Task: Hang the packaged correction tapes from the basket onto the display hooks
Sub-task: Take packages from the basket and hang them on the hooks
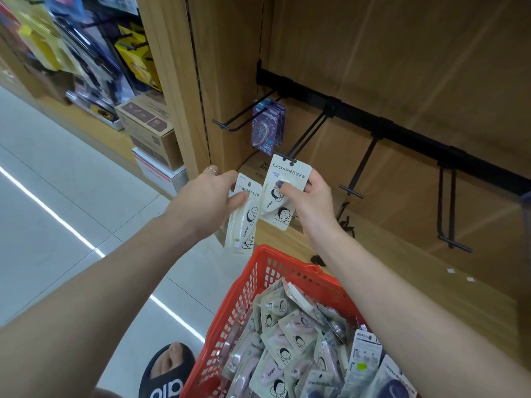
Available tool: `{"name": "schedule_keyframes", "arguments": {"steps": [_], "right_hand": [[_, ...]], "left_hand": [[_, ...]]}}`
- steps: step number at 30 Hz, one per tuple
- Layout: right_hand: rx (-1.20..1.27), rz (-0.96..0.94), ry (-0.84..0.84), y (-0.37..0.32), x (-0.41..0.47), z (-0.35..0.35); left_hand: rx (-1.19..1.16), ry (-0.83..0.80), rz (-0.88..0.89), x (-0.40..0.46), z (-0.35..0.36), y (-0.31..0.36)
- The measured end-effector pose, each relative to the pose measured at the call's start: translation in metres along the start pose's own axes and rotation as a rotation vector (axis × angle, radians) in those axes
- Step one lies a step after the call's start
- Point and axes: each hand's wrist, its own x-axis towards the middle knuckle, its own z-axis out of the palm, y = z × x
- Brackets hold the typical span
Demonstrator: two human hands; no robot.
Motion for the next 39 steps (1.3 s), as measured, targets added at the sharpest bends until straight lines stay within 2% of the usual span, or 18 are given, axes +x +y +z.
{"name": "schedule_keyframes", "arguments": {"steps": [15, 28, 33, 36, 39], "right_hand": [[-0.025, 0.0, 0.027, 0.014, 0.011, 0.008], [-0.053, -0.088, 0.035, 0.019, 0.011, -0.001], [0.01, 0.024, 0.122, 0.024, 0.037, 0.003], [0.044, 0.085, 0.231, 0.018, 0.069, 0.002], [0.109, 0.115, 0.266, 0.011, 0.095, -0.001]], "left_hand": [[-0.001, 0.036, -0.013, 0.015, 0.003, -0.004], [0.023, 0.022, 0.028, 0.024, 0.008, 0.002], [0.039, 0.024, 0.036, 0.03, 0.011, 0.006], [-0.005, 0.047, 0.043, 0.035, 0.012, 0.011], [-0.077, 0.074, 0.039, 0.04, 0.01, 0.016]]}}
